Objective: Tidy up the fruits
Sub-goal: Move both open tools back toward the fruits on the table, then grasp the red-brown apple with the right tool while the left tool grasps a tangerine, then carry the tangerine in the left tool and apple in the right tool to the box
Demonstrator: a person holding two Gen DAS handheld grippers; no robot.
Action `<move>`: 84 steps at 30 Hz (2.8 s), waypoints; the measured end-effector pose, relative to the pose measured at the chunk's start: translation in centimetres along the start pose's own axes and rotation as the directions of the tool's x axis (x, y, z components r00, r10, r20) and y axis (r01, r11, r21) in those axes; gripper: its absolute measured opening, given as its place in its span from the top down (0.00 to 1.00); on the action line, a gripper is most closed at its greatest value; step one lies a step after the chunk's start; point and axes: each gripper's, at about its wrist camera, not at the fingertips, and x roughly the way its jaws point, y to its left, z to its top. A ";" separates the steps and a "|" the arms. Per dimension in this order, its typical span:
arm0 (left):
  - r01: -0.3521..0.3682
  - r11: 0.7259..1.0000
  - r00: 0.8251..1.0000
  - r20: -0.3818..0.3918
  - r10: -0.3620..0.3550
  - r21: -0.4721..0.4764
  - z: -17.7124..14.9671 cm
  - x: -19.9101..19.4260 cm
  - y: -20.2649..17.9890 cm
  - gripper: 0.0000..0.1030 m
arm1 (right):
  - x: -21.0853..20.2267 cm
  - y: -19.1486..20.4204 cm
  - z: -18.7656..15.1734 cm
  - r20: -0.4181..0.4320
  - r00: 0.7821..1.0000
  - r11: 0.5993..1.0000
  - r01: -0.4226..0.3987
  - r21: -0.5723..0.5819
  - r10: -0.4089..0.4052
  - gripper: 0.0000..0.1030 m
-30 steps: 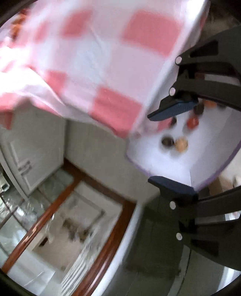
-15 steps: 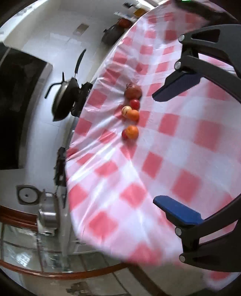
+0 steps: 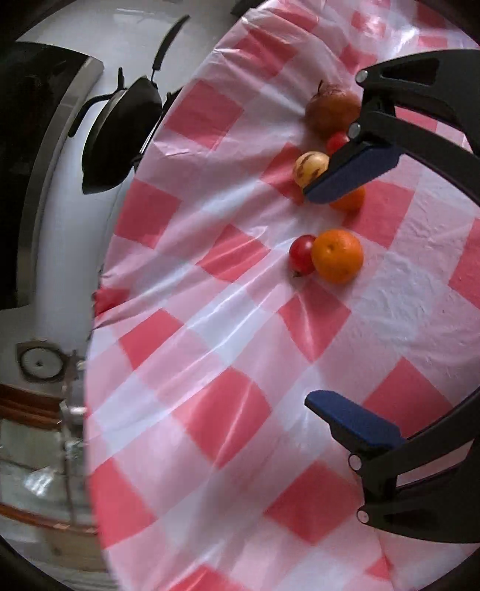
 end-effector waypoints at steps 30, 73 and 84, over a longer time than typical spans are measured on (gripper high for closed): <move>0.128 0.991 0.974 -0.193 -0.120 0.031 -0.8 3.8 0.5 0.02 | 20.6 -2.2 12.6 -0.082 0.991 0.982 0.120 0.149 -0.109 0.37; 0.146 0.989 0.972 -0.190 -0.140 0.017 -4.2 -2.4 2.2 0.60 | 12.5 -4.7 8.7 0.109 0.992 0.955 0.029 0.295 -0.064 0.36; 0.181 0.974 0.977 -0.140 -0.162 0.139 -7.3 -9.0 2.5 0.59 | 3.8 1.1 0.4 0.064 0.998 0.982 -0.016 0.186 0.004 0.36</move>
